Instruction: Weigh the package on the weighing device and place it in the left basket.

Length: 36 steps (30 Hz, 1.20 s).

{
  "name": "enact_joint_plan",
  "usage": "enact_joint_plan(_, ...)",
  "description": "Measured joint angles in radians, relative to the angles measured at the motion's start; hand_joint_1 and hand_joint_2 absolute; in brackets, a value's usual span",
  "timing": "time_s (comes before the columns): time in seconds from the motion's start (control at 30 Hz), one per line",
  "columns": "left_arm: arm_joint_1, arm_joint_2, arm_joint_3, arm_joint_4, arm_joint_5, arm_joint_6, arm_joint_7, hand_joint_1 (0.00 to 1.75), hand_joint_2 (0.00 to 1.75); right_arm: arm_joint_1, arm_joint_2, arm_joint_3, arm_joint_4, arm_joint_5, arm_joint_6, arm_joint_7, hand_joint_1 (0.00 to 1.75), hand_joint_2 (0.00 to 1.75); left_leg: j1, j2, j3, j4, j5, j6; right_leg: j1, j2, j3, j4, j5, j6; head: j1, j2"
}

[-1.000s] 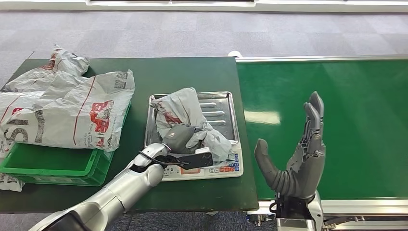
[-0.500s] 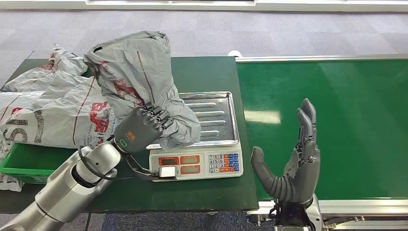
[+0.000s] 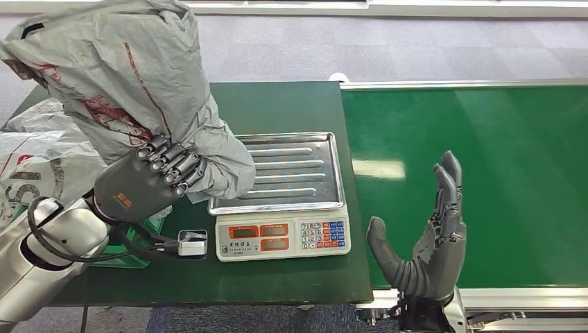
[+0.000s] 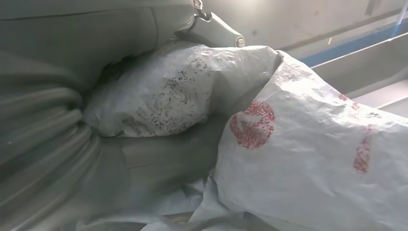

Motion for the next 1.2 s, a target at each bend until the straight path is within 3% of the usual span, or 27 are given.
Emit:
enact_joint_plan(0.2, -0.019, 0.076, 0.038, 0.007, 0.001, 0.039, 0.198, 1.75, 1.75, 0.041, -0.001, -0.012, -0.008, 0.032, -0.051, 0.009, 0.0, 1.75, 0.0, 0.0, 0.0, 0.0, 0.0, 0.0, 0.001, 0.0, 0.0, 0.0, -0.001, -0.001, 0.0, 0.0)
enact_joint_plan(0.4, 0.037, 0.055, 0.304, 0.135, 0.098, -0.023, 0.101, 1.75, 1.75, 0.121, -0.002, -0.048, -0.052, 0.08, -0.067, 0.027, 0.0, 1.75, 0.0, 0.001, 0.0, 0.0, -0.001, -0.002, 0.002, 0.001, -0.001, 0.0, -0.001, -0.003, 0.0, 0.0)
enact_joint_plan(0.63, 0.089, 0.013, 0.532, 0.332, 0.229, -0.072, 0.114, 1.75, 1.75, 0.162, -0.002, -0.061, -0.089, 0.105, -0.064, 0.06, 0.0, 1.75, 0.0, 0.003, 0.0, 0.0, -0.001, -0.002, 0.002, 0.004, -0.002, 0.0, -0.001, -0.003, 0.0, 0.0)
enact_joint_plan(0.8, 0.106, -0.013, 0.628, 0.476, 0.312, -0.082, 0.113, 1.75, 1.75, 0.156, -0.005, -0.061, -0.092, 0.102, -0.056, 0.073, 0.0, 1.75, 0.0, 0.003, 0.0, 0.0, -0.002, -0.003, 0.002, 0.004, -0.001, 0.0, -0.001, -0.003, 0.0, 0.0)
enact_joint_plan(1.07, 0.169, -0.064, 0.711, 0.615, 0.397, -0.078, 0.105, 1.75, 1.75, 0.137, -0.016, -0.061, -0.092, 0.095, -0.05, 0.087, 0.0, 1.75, 0.0, 0.002, 0.0, 0.0, -0.002, -0.003, 0.002, 0.004, -0.001, 0.0, -0.002, -0.003, 0.0, 0.0)
enact_joint_plan(1.1, 0.178, -0.071, 0.718, 0.623, 0.401, -0.078, 0.102, 1.64, 1.75, 0.136, -0.017, -0.061, -0.092, 0.095, -0.05, 0.088, 0.0, 1.75, 0.0, 0.002, 0.0, 0.0, -0.002, -0.003, 0.002, 0.004, -0.001, 0.0, -0.002, -0.003, 0.0, 0.0)
enact_joint_plan(1.13, 0.186, -0.077, 0.722, 0.63, 0.404, -0.077, 0.101, 1.33, 1.75, 0.135, -0.018, -0.061, -0.092, 0.096, -0.05, 0.088, 0.0, 1.75, 0.0, 0.002, 0.0, 0.0, -0.002, -0.003, 0.002, 0.004, -0.001, 0.0, -0.002, -0.003, 0.0, 0.0)
enact_joint_plan(1.2, 0.197, -0.086, 0.729, 0.64, 0.407, -0.078, 0.099, 0.5, 1.75, 0.134, -0.02, -0.061, -0.092, 0.096, -0.05, 0.088, 0.0, 1.75, 0.0, 0.002, 0.0, 0.0, -0.002, -0.003, 0.002, 0.004, -0.001, 0.0, -0.002, -0.003, 0.0, 0.0)
